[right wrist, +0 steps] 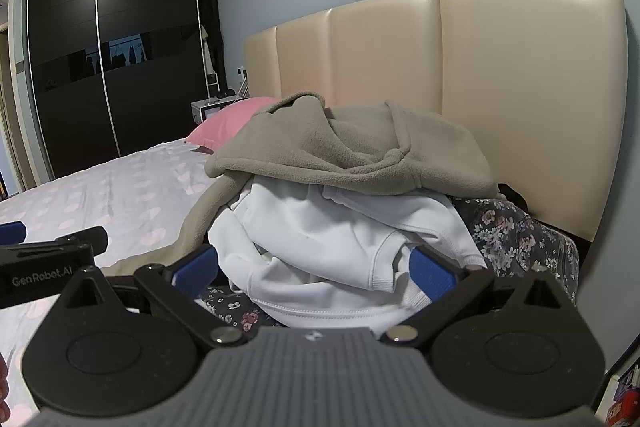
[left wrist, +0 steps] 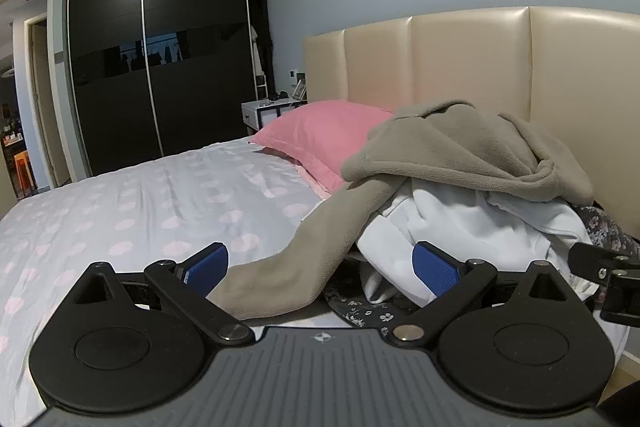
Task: Fold clothes
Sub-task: 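Move both grippers toward the khaki hoodie on the clothes pile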
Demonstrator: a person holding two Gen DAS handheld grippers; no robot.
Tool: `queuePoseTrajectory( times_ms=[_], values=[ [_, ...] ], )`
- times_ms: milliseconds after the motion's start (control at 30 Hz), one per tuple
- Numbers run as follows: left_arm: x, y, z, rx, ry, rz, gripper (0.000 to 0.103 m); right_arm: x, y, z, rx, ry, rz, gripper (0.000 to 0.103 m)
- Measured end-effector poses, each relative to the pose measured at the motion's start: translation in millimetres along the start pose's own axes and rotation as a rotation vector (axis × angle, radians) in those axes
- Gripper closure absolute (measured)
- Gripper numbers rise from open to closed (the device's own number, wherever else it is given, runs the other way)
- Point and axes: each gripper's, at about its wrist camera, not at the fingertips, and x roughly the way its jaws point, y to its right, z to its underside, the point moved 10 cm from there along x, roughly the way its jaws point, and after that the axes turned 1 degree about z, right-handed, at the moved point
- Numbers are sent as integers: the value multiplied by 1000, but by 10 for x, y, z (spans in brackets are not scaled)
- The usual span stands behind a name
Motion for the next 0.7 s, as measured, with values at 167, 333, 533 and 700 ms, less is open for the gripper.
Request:
queuePoseTrajectory(
  times_ms=[167,333,533,700],
  values=[
    [54,121,-67,12,-22,7,3,16,-29,32,0,-4,4,1],
    [-5,55,71,-19,-14,33,3,27,-65,64,-2,-7,6,1],
    [77,152,57,-1,-48,24,3,49,-89,98,-11,-10,9,1],
    [91,128,88,-6,-60,20,3,51,-121,109,-20,-17,12,1]
  ],
)
